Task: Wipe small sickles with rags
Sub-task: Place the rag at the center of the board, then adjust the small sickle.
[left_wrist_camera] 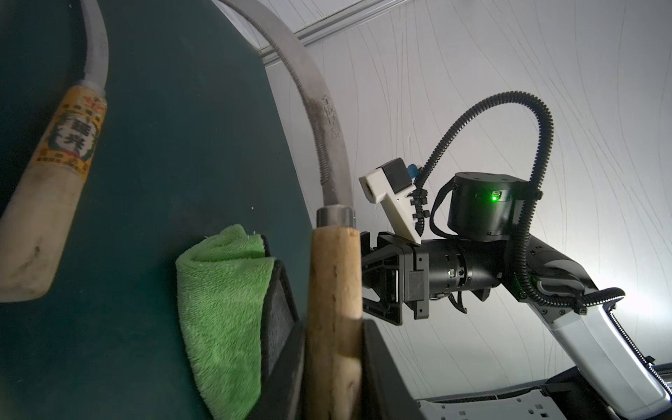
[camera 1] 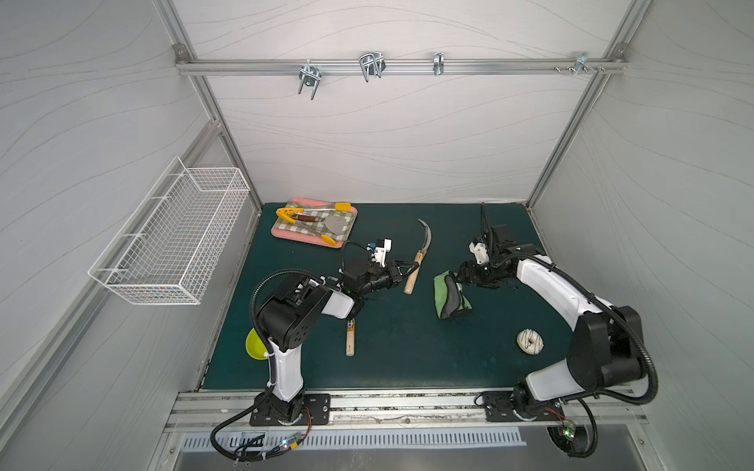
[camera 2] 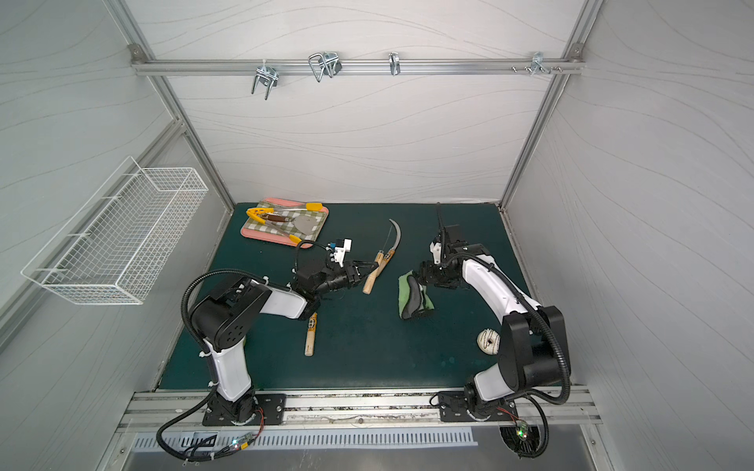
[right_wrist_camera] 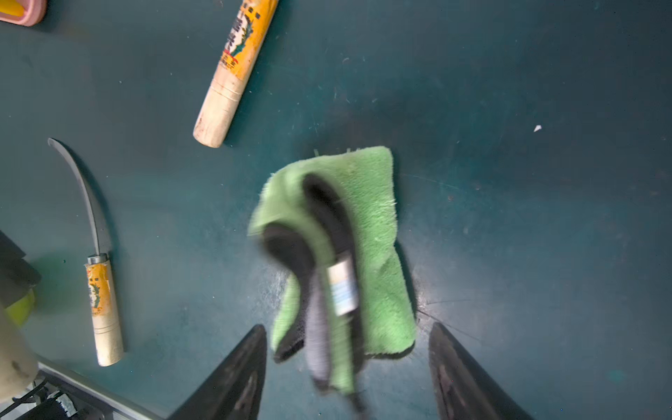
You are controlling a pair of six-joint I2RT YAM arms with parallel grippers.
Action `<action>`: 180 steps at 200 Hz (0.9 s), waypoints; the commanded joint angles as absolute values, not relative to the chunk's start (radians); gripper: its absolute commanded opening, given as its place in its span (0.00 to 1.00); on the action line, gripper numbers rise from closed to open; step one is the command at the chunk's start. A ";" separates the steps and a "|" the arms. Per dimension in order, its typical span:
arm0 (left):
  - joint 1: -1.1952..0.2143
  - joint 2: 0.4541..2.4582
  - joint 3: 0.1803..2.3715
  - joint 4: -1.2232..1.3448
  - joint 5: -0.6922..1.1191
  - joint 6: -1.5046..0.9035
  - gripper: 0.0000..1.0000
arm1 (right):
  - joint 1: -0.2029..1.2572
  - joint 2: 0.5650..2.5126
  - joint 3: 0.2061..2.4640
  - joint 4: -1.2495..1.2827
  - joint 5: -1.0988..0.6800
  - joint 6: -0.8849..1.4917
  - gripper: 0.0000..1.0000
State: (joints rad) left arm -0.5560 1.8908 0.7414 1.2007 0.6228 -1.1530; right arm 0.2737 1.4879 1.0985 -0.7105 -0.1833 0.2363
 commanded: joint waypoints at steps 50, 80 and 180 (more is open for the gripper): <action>-0.575 1.852 0.742 1.219 0.662 -1.116 0.00 | 0.305 1.353 1.000 -0.430 -0.543 0.380 0.66; -0.589 1.845 0.752 1.203 0.667 -1.105 0.00 | 0.333 1.367 0.988 -0.259 -0.685 0.528 0.66; -0.636 1.822 0.741 1.221 0.658 -1.097 0.00 | 0.425 1.580 1.079 -0.170 -0.723 0.609 0.30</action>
